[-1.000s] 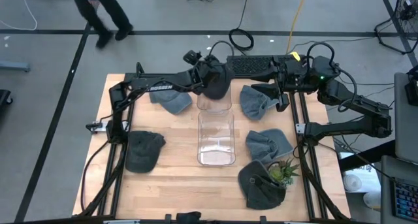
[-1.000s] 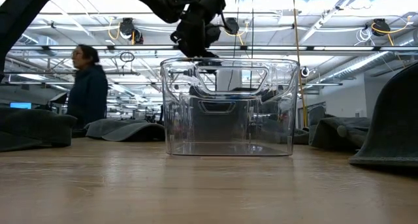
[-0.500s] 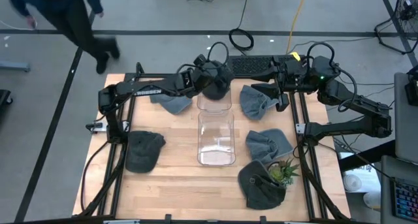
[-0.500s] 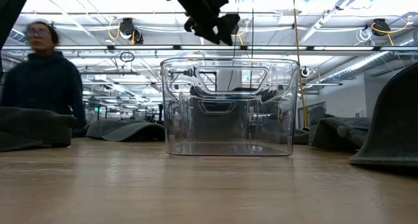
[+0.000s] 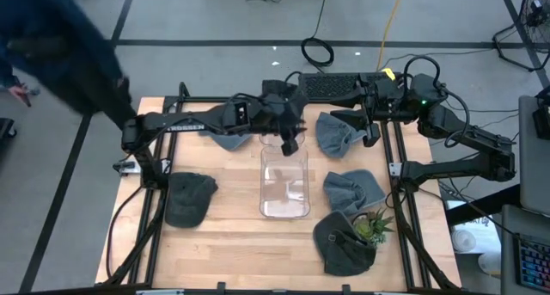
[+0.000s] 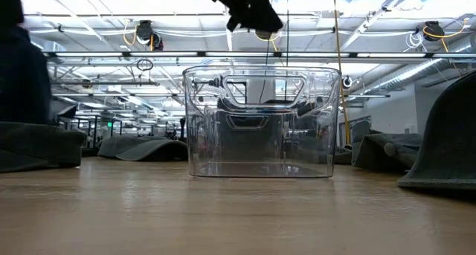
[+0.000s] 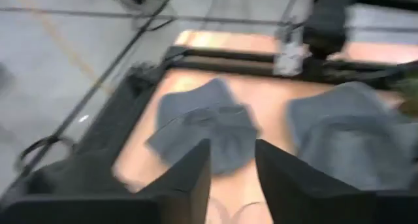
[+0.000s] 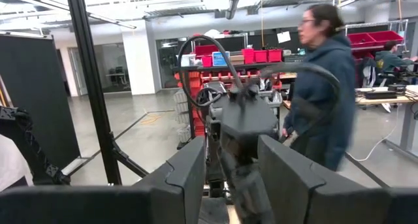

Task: Pick & Place hat
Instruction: Put the top black cap into the top transparent bin

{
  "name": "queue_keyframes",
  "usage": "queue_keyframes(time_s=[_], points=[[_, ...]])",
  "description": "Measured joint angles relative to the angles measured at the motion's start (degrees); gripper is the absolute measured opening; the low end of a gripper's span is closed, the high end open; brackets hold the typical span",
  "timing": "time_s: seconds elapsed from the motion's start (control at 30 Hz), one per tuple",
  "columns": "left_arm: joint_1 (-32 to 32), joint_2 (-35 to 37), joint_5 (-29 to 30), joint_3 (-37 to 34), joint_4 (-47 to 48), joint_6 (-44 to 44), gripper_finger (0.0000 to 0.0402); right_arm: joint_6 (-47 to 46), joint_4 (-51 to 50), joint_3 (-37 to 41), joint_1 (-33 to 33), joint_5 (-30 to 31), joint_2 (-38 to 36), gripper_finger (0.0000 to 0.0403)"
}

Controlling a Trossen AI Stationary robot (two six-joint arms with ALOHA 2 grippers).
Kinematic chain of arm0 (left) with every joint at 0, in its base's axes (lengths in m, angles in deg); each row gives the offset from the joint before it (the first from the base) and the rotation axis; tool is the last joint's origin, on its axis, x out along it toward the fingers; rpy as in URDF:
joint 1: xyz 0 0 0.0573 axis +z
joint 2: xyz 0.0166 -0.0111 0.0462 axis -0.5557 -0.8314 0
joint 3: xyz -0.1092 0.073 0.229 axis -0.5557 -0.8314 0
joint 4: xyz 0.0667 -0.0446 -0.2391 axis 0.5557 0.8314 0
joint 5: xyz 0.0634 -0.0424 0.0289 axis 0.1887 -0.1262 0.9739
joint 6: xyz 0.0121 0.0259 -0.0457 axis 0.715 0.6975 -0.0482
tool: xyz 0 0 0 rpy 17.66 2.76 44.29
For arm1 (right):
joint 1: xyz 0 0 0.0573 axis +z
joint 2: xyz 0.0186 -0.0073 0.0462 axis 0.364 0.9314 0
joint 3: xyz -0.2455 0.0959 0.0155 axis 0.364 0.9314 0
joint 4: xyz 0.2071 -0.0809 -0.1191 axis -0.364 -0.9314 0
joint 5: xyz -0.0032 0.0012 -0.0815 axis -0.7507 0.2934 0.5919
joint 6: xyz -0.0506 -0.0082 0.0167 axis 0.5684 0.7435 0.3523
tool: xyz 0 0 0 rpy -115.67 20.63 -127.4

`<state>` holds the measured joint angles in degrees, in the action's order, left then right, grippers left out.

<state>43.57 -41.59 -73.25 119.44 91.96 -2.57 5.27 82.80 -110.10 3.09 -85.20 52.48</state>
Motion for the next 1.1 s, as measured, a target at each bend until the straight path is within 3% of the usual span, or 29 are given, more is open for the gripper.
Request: queue_keyframes(time_s=[0.23,0.37,0.63,1.1], points=[[-0.9,0.2,-7.6,0.0,0.8,-2.6,0.0015,0.0,0.0,0.0,0.0,0.0,0.0,0.0128],[-1.8,2.7,-8.7,0.0,3.1,-4.9,0.0005,0.2,-0.2,0.0,0.0,0.0,0.0,0.0128],[-6.9,13.8,3.6,0.0,16.6,-0.5,0.0003,2.1,-0.1,0.0,0.0,0.3,0.0,0.0128],[-17.6,27.8,11.0,0.0,39.7,-5.6,0.0001,6.1,-0.5,0.0,-0.1,0.3,0.0,0.0128]])
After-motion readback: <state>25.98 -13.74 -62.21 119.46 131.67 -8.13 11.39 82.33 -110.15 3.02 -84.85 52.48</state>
